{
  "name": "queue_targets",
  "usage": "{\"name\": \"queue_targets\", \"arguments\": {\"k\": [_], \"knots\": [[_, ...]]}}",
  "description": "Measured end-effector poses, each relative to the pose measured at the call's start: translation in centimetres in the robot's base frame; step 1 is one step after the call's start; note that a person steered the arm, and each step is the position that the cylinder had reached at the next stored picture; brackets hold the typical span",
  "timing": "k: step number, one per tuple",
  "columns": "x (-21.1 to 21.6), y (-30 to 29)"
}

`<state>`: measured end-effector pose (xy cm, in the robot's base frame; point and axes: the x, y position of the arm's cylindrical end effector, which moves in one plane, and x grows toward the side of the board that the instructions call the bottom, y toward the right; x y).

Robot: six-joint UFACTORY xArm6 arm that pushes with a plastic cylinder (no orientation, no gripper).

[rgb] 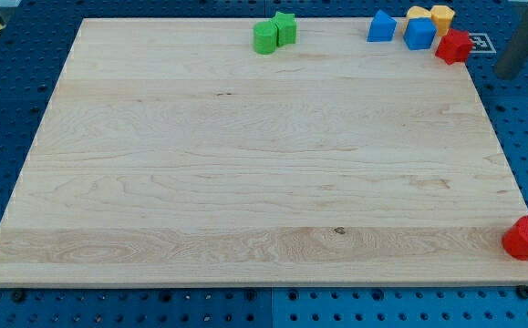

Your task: Push the red star to the yellow hexagon

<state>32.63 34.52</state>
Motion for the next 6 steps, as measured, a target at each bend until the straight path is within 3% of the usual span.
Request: {"name": "queue_targets", "arguments": {"k": [2, 6], "knots": [[0.0, -3.1], [-4.4, -3.6]]}}
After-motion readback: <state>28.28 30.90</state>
